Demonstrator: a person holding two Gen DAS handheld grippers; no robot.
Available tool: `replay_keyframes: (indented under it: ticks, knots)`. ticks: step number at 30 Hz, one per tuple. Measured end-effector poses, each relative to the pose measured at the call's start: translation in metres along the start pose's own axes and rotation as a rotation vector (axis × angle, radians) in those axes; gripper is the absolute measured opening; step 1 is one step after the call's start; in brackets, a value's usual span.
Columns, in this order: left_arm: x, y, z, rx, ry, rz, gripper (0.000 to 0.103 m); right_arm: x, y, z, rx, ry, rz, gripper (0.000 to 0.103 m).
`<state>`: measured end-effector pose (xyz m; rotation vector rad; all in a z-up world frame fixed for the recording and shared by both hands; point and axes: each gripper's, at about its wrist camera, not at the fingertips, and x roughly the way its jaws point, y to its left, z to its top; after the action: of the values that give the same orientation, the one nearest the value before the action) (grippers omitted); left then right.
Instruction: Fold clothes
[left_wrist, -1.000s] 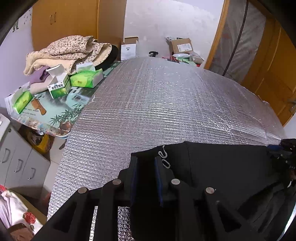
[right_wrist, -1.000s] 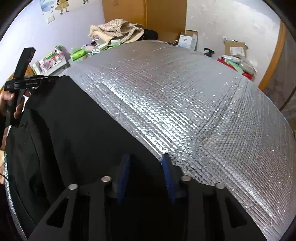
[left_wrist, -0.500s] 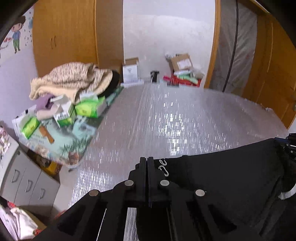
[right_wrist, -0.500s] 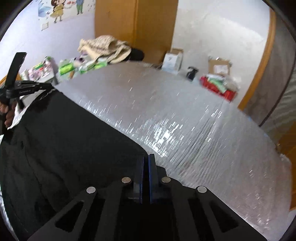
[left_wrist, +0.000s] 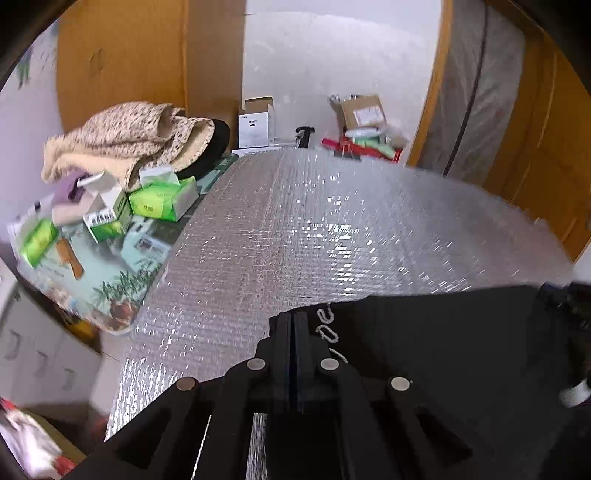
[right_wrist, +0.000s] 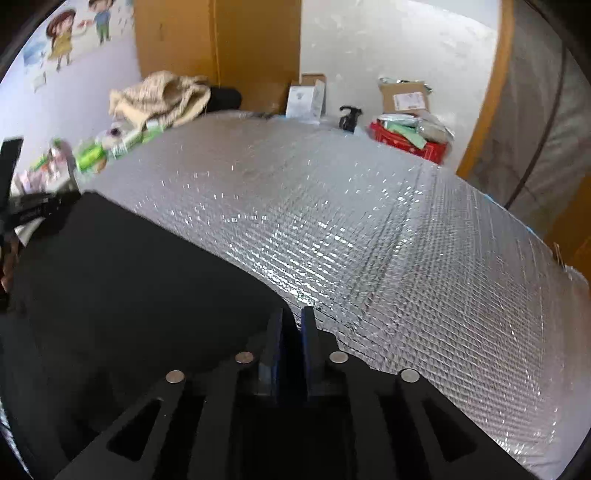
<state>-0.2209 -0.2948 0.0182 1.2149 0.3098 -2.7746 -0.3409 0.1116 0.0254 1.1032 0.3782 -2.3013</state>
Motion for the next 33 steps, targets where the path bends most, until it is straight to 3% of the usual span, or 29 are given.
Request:
replay_keyframes:
  ticks: [5,10,15,17,20,22,29,33]
  knots:
    - [-0.055,0.008,-0.022,-0.034,-0.092,-0.02,0.003,-0.028,0.013,0.0,-0.004,-0.051,0.053,0.024]
    - [-0.094,0.008,-0.082,-0.052,-0.067,-0.026,0.003,-0.047,0.048,-0.009,-0.052,-0.057,0.161,0.024]
    - [-0.1,0.01,-0.143,-0.101,0.0,0.003,0.003,-0.055,0.093,-0.021,-0.154,-0.041,0.261,0.024]
    - [-0.098,0.013,-0.161,-0.126,0.03,0.012,0.003,-0.05,0.102,-0.025,-0.181,-0.015,0.267,0.024]
    - [-0.113,0.016,-0.171,-0.164,0.005,0.021,0.003,-0.023,0.106,-0.028,-0.202,0.106,0.218,0.024]
    - [-0.129,0.018,-0.176,-0.202,-0.029,0.037,0.003,-0.015,0.103,-0.028,-0.173,0.135,0.189,0.024]
    - [-0.154,0.042,-0.193,-0.406,-0.101,0.071,0.004,-0.042,0.127,0.007,-0.227,-0.019,0.282,0.024]
    - [-0.151,0.051,-0.2,-0.495,-0.107,0.08,0.007,-0.028,0.159,0.031,-0.299,-0.036,0.328,0.024]
